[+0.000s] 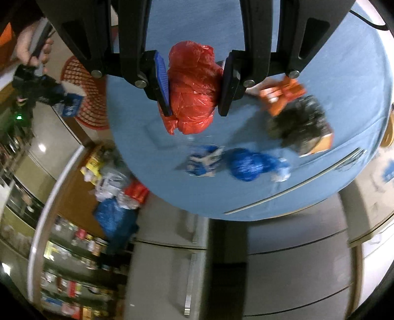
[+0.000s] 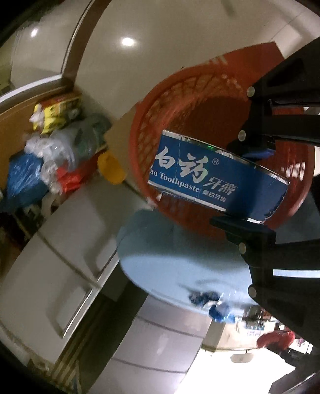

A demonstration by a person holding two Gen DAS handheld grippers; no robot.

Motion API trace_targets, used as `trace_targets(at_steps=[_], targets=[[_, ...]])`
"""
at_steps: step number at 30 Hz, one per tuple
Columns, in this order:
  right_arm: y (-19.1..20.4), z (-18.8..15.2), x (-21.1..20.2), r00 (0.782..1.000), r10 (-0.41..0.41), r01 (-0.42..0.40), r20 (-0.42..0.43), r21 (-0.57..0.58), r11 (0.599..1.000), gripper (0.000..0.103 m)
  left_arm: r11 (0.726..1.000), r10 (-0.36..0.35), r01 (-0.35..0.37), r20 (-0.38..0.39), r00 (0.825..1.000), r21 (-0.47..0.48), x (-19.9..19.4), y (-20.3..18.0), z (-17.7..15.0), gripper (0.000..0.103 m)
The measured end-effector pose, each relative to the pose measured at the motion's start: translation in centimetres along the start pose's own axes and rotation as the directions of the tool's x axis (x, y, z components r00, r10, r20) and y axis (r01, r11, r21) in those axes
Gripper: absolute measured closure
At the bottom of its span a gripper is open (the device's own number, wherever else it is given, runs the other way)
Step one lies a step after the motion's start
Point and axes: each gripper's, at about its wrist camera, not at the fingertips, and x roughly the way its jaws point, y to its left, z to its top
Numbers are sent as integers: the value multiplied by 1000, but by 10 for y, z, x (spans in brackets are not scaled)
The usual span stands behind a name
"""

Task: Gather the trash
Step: 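Carry the toothpaste box and red bag to the red basket and release both, then return both tools to the table and grasp the white medicine box with the right tool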

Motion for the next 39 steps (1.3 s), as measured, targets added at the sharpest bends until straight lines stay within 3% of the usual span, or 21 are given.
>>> trace_targets(at_steps=[7, 10, 13, 19, 32, 35, 36, 38, 39], targets=[[-26, -3, 13, 996, -70, 70, -47, 6, 998, 59, 992, -83, 83, -12, 997, 90, 16, -53, 10, 64], [-32, 0, 15, 992, -109, 110, -63, 18, 994, 42, 987, -109, 111, -21, 994, 118, 25, -73, 15, 64], [-36, 1, 14, 990, -121, 121, -67, 2, 993, 37, 981, -131, 135, -37, 991, 139, 33, -90, 18, 64], [-41, 5, -3, 993, -115, 115, -27, 0, 993, 37, 966, -179, 191, -85, 980, 174, 53, -128, 20, 64], [-70, 11, -45, 992, -109, 103, 61, 90, 991, 37, 914, -272, 324, -223, 936, 245, 113, -210, 10, 63], [-74, 10, -49, 992, -112, 105, 66, 101, 989, 37, 911, -267, 331, -258, 929, 247, 124, -221, 7, 55], [-74, 10, -51, 991, -113, 106, 67, 102, 989, 37, 911, -261, 328, -266, 928, 251, 128, -223, 7, 42], [-72, 10, -52, 991, -112, 105, 68, 98, 990, 37, 915, -237, 308, -273, 932, 259, 133, -226, 6, 25], [-71, 11, -52, 991, -111, 104, 70, 95, 990, 37, 919, -220, 293, -273, 937, 265, 133, -225, 5, 24]])
